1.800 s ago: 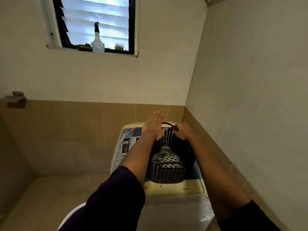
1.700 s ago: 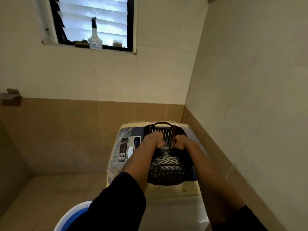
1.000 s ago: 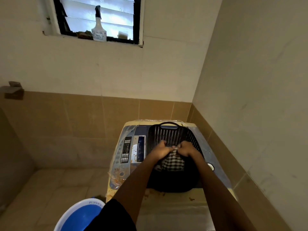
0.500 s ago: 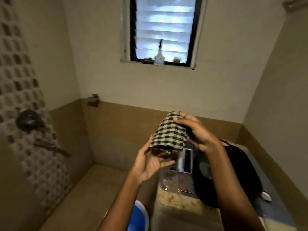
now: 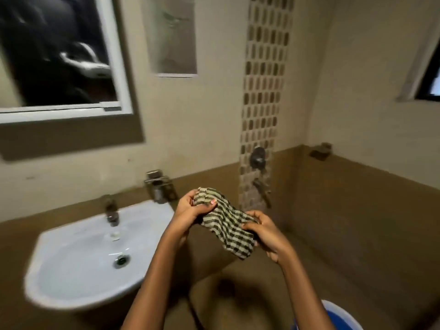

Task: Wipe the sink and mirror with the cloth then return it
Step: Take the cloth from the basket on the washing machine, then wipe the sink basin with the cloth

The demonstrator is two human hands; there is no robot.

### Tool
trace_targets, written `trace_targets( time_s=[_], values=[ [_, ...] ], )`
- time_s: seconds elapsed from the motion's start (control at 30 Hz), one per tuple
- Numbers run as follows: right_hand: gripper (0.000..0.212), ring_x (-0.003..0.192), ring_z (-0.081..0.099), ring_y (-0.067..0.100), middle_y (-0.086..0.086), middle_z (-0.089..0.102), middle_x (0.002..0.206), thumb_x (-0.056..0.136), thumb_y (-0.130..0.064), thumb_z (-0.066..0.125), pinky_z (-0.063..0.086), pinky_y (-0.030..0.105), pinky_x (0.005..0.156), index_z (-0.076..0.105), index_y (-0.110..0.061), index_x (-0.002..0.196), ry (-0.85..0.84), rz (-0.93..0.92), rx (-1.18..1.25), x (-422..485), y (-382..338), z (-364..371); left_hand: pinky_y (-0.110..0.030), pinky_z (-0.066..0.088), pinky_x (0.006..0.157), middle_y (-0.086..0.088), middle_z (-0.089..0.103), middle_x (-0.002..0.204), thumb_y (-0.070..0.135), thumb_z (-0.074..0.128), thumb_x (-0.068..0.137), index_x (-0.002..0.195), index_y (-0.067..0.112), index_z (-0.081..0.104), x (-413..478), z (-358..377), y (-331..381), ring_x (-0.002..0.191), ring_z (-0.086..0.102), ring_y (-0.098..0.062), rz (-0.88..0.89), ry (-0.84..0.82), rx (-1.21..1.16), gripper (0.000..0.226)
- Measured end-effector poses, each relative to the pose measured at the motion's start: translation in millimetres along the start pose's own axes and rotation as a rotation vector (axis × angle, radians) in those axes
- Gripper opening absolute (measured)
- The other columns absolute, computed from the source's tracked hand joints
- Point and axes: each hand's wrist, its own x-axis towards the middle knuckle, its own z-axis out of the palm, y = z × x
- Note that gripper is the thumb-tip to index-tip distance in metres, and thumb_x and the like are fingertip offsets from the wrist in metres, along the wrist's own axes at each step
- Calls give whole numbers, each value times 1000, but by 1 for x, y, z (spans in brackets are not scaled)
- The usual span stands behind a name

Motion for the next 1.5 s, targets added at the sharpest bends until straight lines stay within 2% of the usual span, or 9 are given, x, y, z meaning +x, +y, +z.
trace_targets(
  time_s=[0.13, 0.27, 0.47, 0.6, 0.7, 0.97, 1.13, 1.23, 1.5],
  values=[
    [30, 70, 64, 13, 14, 64, 94, 81, 3, 66, 53, 16, 58, 52, -11, 104, -44, -55, -74, 42, 5, 108, -26, 50, 75, 0, 65, 90, 13, 74, 78, 94, 19, 57, -29, -123, 18, 95, 62, -24, -58, 257, 353, 24],
    [35, 58, 60, 10, 14, 60, 79, 81, 7, 65, 48, 23, 58, 48, -20, 97, -274, -200, -201, 66, -6, 208, -42, 35, 106, -7, 40, 138, 48, 75, 64, 137, 31, 38, -63, -215, 21, 131, 37, -31, -215, 322, 908, 84],
    [19, 88, 66, 26, 3, 67, 88, 64, -20, 66, 54, 45, 87, 60, -33, 77, -114, -139, -183, 101, 11, 305, -26, 50, 98, 1, 53, 130, 9, 79, 69, 136, 32, 38, -66, -244, 20, 116, 57, -14, -54, -73, 480, 82],
    [14, 74, 62, 20, 9, 61, 84, 87, -2, 55, 57, 27, 60, 54, -14, 92, -140, -5, 158, 120, 18, 320, -3, 48, 68, 2, 68, 99, 13, 72, 77, 110, 33, 57, -28, -251, 1, 77, 65, 9, 62, 265, 563, 42],
    [22, 79, 67, 25, 14, 61, 91, 92, 4, 46, 59, 31, 72, 46, -11, 107, -151, -1, 488, 138, 33, 314, -19, 48, 77, -11, 71, 103, 16, 59, 89, 103, 17, 68, 12, -258, -7, 94, 69, -13, -21, 464, 431, 17],
    [84, 101, 61, 6, -9, 62, 112, 56, -56, 79, 51, 16, 83, 45, -23, 125, 3, -171, -139, 212, 103, 284, -37, 46, 101, -15, 66, 122, 35, 58, 90, 118, 5, 61, 118, -276, -37, 106, 63, -24, -415, 180, 271, 41],
    [18, 77, 64, 15, -7, 67, 79, 88, -28, 63, 50, 28, 72, 65, -12, 95, 93, -184, -338, 273, 118, 263, -38, 51, 91, -17, 66, 118, 44, 60, 86, 114, 7, 63, 172, -275, -73, 109, 63, -30, -461, 251, 406, 46],
    [49, 65, 57, 25, 0, 60, 67, 86, -51, 46, 40, 21, 55, 64, -6, 82, 230, -248, -428, 312, 131, 254, -39, 51, 88, -19, 69, 100, 30, 64, 86, 81, 17, 67, 202, -274, -88, 93, 62, -23, -333, 286, 517, 14],
    [30, 100, 60, 28, 6, 61, 104, 92, -11, 51, 40, 24, 72, 55, -9, 122, 51, -71, -797, 404, 153, 231, -1, 44, 64, -9, 74, 97, 1, 57, 83, 99, 2, 73, 235, -306, -90, 62, 60, 13, -110, 270, 782, 23]
  ],
)
